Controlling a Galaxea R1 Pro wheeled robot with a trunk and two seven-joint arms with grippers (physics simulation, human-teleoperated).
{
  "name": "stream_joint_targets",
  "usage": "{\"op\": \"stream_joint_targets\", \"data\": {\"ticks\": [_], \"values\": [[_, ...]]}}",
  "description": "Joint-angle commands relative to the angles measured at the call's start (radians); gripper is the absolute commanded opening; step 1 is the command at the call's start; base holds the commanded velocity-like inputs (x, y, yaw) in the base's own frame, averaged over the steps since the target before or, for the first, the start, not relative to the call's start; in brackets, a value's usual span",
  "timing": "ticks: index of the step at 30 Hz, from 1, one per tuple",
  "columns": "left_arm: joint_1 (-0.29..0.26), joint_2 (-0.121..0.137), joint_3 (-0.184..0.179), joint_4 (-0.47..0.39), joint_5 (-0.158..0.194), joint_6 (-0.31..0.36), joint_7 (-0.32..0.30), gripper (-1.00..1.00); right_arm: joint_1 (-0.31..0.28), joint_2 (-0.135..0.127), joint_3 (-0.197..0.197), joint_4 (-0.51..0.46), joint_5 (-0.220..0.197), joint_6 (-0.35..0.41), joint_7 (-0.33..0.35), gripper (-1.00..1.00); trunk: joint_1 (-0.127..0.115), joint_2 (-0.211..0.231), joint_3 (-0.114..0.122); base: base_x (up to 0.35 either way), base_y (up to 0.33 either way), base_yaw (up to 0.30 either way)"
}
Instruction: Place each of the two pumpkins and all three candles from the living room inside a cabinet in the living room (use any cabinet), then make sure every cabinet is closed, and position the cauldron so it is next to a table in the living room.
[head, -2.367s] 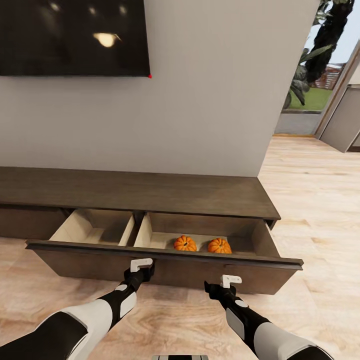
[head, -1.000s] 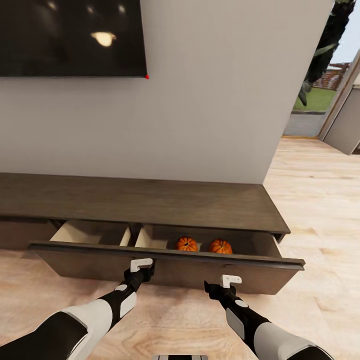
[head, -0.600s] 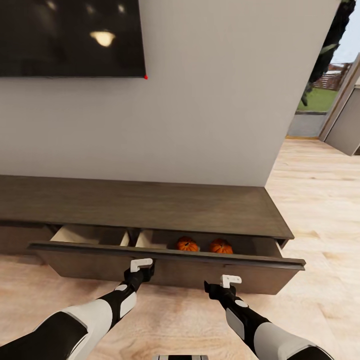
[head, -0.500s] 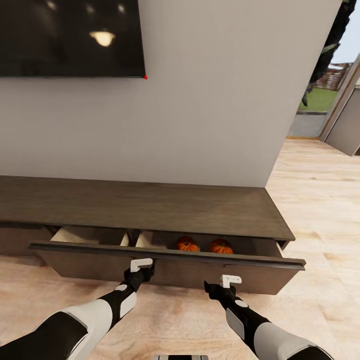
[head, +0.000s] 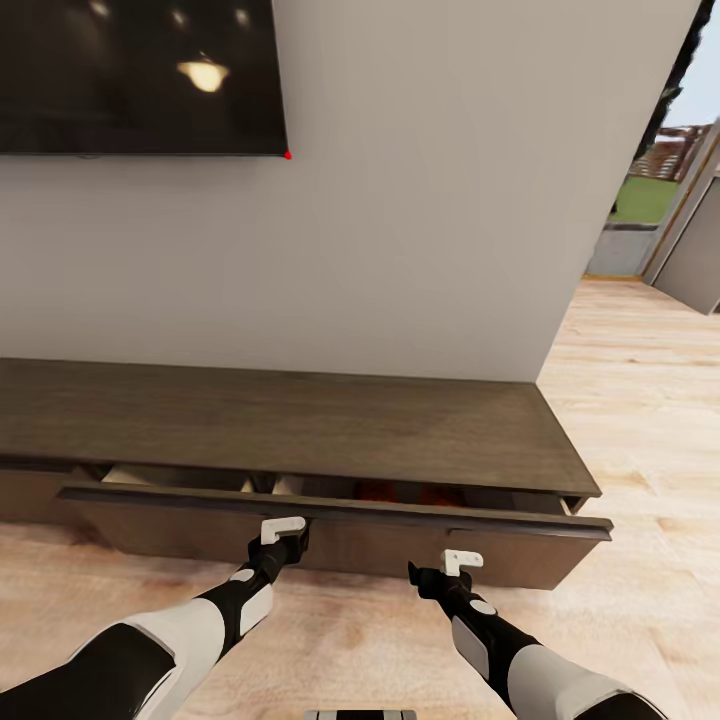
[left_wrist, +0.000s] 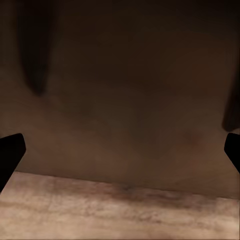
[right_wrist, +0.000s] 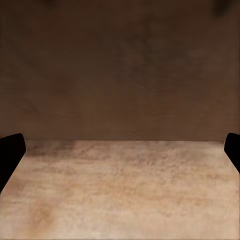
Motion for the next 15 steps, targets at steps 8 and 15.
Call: {"op": "stream_joint_targets", "data": {"ticks": [8,15], "values": [[-0.002,-0.001,-0.001,0.003,0.011,-0.006,0.001,1.0,-0.001,0.0,0.007,0.001,-0.011,-0.005,0.003,1.0,0.0,0.0,-0.001,0.112,0.0,0.0],[-0.002,-0.001,-0.001,0.003,0.011,-0.006,0.001,1.0,-0.001,0.0,0.007,0.001,-0.011,-0.005,0.003,1.0,0.0,0.0,-0.001,0.101,0.0,0.0]]}}
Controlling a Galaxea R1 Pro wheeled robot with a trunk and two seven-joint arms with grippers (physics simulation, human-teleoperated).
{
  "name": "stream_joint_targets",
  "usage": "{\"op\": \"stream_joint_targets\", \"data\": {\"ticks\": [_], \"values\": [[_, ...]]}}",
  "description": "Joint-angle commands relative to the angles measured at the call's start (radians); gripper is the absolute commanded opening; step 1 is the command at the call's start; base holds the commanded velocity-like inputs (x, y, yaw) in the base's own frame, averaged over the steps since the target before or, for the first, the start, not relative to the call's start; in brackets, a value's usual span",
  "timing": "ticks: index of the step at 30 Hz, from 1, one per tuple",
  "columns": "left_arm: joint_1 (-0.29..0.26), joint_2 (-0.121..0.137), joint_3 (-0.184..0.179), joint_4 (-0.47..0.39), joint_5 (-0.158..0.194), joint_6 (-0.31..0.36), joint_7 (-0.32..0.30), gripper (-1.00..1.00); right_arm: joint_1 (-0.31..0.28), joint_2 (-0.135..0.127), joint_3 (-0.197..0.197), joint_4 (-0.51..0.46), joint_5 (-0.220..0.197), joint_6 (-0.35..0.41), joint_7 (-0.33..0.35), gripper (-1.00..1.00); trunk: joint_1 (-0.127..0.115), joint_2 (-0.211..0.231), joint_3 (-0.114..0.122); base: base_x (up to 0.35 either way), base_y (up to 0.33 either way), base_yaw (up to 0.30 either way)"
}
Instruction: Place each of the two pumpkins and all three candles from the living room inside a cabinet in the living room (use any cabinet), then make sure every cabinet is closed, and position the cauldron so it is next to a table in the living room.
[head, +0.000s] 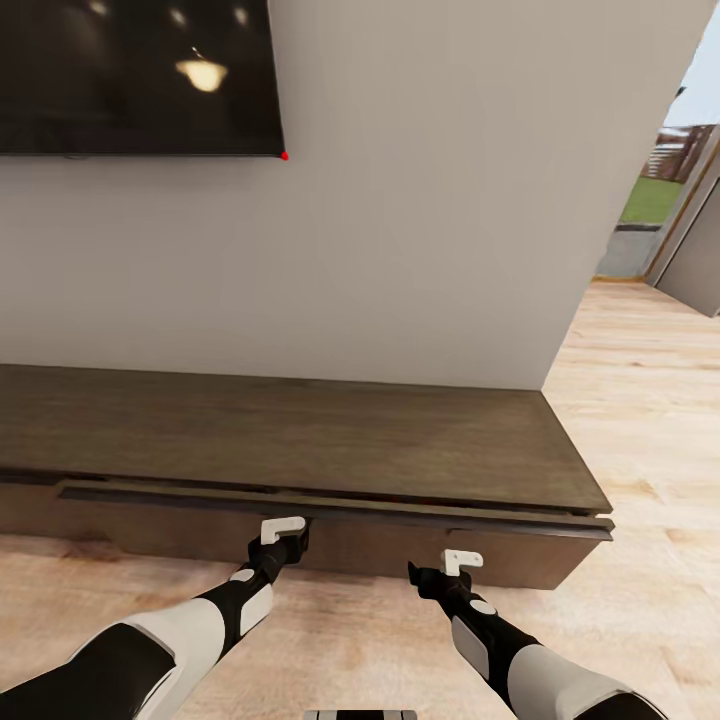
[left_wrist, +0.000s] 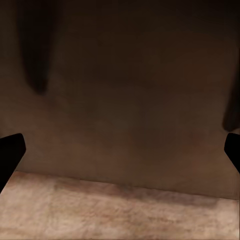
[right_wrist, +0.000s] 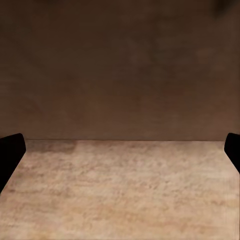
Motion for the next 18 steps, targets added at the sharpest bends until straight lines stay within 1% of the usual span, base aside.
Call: {"op": "stream_joint_targets", "data": {"ticks": [1,9,14,18], "values": [[-0.001,-0.001,-0.004,0.003,0.009,-0.006,0.0,1.0,-0.001,0.0,0.007,0.002,-0.011,-0.005,0.002,1.0,0.0,0.0,-0.001,0.03,0.0,0.0],[0.0,-0.001,-0.004,0.003,0.009,-0.006,0.0,1.0,-0.001,0.0,0.007,0.002,-0.011,-0.005,0.003,1.0,0.0,0.0,-0.001,0.007,0.0,0.0],[0.0,-0.002,-0.004,0.003,0.009,-0.006,0.0,1.0,-0.001,0.0,0.006,0.002,-0.011,-0.005,0.003,1.0,0.0,0.0,-0.001,0.11,0.0,0.0],[0.0,-0.002,-0.004,0.003,0.009,-0.006,0.0,1.0,-0.001,0.0,0.006,0.001,-0.011,-0.005,0.003,1.0,0.0,0.0,-0.001,0.023,0.0,0.0]]}}
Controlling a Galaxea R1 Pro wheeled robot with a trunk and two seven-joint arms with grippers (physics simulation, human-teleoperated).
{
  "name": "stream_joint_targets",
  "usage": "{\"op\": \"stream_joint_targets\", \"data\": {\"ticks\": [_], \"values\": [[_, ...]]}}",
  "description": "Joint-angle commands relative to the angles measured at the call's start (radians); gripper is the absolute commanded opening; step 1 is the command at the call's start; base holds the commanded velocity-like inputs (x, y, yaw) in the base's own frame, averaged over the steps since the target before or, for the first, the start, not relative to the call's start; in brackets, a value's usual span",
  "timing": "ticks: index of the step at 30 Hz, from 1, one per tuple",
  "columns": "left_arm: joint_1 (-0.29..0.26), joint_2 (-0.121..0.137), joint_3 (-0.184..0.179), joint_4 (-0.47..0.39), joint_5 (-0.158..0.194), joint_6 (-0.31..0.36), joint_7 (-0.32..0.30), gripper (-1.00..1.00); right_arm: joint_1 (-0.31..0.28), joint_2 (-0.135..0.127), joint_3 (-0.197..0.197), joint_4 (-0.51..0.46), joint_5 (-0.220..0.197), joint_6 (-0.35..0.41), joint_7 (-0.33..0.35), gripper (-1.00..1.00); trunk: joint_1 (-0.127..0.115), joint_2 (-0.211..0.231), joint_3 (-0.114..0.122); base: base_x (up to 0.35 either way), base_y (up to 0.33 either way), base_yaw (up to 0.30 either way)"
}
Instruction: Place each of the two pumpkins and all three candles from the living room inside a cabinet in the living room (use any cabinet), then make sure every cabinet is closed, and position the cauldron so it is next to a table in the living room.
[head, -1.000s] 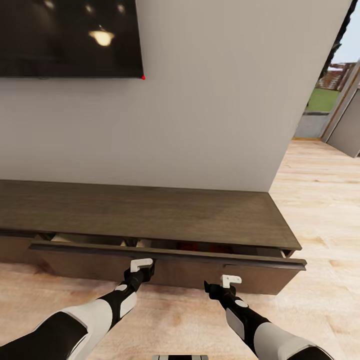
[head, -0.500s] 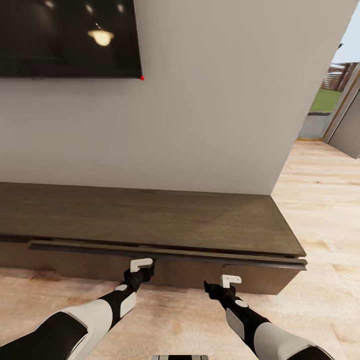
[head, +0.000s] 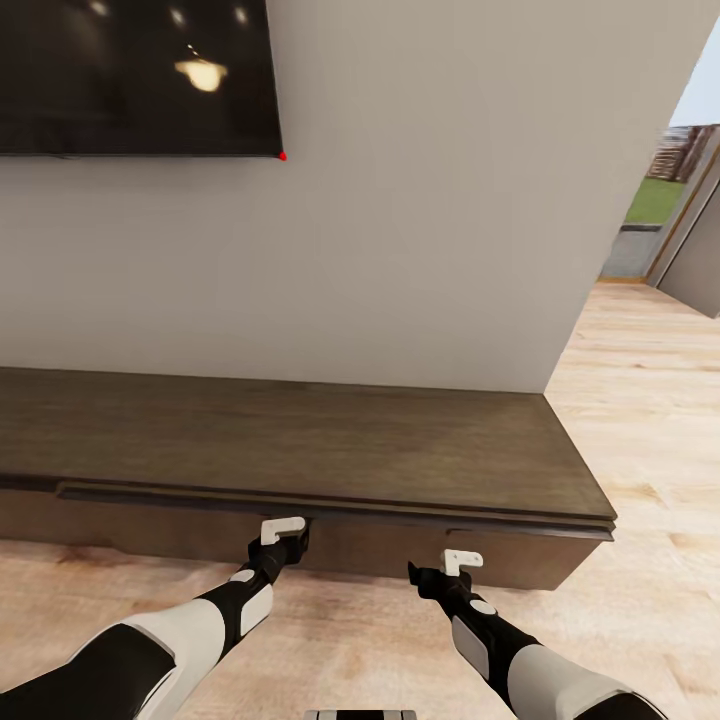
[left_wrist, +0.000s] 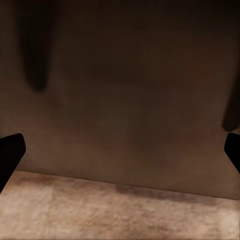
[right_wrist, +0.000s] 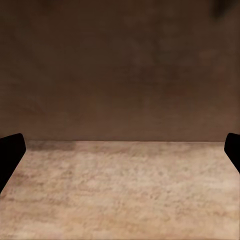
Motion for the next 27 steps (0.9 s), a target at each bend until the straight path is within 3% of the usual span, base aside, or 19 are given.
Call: {"op": "stream_joint_targets", "data": {"ticks": [1,27], "values": [[-0.002,-0.001,-0.006,0.004,0.008,-0.006,0.0,1.0,-0.001,0.0,0.007,0.001,-0.011,-0.005,0.002,1.0,0.0,0.0,-0.001,0.006,0.0,0.0],[-0.002,-0.001,-0.006,0.004,0.008,-0.006,0.0,1.0,-0.001,0.0,0.007,0.002,-0.01,-0.005,0.002,1.0,0.0,0.0,-0.001,0.029,0.0,0.0]]}}
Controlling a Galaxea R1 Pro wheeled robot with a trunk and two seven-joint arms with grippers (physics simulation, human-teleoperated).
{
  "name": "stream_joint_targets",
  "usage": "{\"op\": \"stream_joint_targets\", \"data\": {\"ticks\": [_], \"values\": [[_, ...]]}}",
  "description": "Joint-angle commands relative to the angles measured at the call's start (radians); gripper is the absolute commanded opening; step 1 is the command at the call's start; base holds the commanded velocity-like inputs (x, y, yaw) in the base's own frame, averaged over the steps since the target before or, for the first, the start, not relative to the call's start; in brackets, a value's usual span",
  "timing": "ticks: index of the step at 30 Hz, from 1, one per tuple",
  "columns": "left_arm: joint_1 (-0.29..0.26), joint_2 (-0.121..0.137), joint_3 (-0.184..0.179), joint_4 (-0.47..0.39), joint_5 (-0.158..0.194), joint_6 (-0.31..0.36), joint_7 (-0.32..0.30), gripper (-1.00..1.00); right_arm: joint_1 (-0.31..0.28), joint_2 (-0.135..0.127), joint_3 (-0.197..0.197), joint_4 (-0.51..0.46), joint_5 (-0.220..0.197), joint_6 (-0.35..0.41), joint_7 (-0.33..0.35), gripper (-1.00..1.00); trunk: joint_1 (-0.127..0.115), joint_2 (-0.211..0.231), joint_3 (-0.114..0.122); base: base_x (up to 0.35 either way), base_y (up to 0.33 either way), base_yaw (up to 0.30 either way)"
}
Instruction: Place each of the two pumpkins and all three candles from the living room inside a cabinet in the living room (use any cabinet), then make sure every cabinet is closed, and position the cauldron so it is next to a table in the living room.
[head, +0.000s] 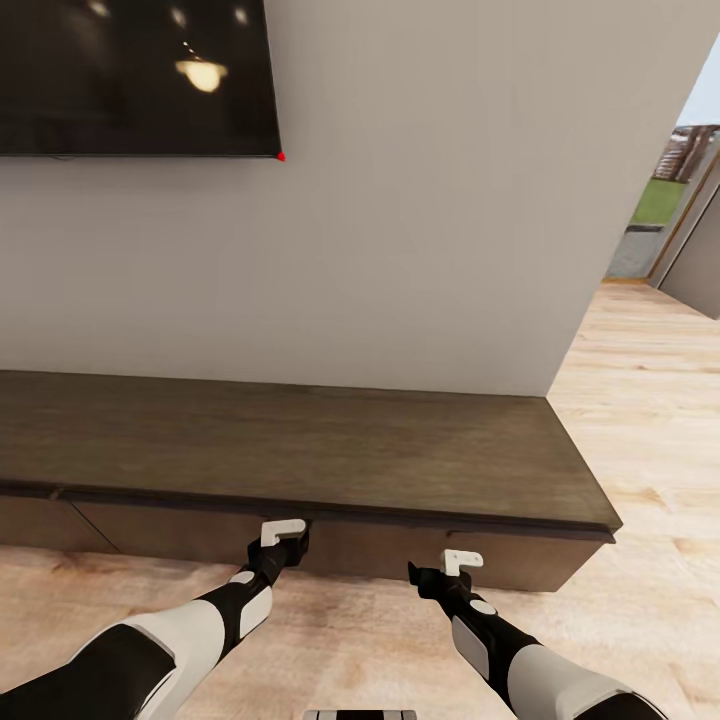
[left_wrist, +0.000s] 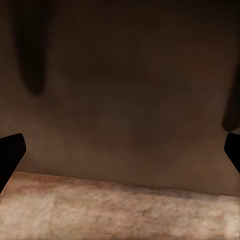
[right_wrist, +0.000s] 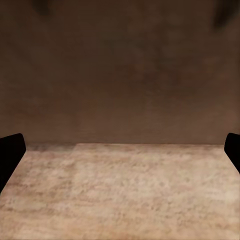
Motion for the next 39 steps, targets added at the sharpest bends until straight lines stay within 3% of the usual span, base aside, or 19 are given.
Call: {"op": "stream_joint_targets", "data": {"ticks": [1,11,26,39], "values": [[-0.003,-0.001,0.006,-0.004,0.017,-0.007,0.0,1.0,-0.001,0.0,0.007,0.002,-0.011,-0.005,0.002,1.0,0.0,0.0,-0.001,0.0,0.0,0.0],[-0.003,-0.001,0.006,-0.004,0.017,-0.007,0.0,1.0,-0.001,0.0,0.006,0.002,-0.011,-0.005,0.002,1.0,0.0,0.0,-0.001,-0.028,-0.001,0.0],[-0.003,-0.001,0.006,-0.004,0.017,-0.005,0.0,1.0,-0.001,0.0,0.008,0.002,-0.01,-0.005,0.004,1.0,0.0,0.0,-0.001,-0.279,-0.072,0.0],[-0.003,0.0,0.008,-0.007,0.019,-0.007,-0.001,1.0,-0.001,0.0,0.008,0.001,-0.011,0.002,0.003,1.0,0.0,0.0,0.007,-0.024,-0.006,0.038]]}}
